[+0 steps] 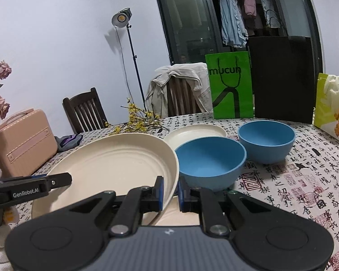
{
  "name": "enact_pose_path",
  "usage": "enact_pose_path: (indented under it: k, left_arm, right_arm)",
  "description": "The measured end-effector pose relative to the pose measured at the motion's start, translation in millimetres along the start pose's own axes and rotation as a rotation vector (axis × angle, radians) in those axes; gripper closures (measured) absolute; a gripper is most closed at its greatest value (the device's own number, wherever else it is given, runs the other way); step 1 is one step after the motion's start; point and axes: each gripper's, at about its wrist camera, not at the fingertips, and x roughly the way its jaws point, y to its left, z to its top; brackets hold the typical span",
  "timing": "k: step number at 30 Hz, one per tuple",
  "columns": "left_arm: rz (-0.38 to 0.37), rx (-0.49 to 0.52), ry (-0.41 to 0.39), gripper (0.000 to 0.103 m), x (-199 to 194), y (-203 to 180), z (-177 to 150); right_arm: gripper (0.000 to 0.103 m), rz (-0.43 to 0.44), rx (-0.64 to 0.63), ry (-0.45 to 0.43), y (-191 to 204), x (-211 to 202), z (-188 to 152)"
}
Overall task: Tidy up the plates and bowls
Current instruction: 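Move both held cream plates forward past the blue bowls over the table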
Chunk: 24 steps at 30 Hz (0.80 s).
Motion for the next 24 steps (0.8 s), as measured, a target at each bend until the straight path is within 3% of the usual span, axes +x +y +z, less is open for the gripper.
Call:
enact_pose_path:
  k: [24]
  left_arm:
    - [-0.056,0.021,-0.016,0.081,-1.7,-22.2,-8.9]
  right_arm:
    - [0.090,-0.043,0.024,-0.036,-17.9,-27.3,-16.8]
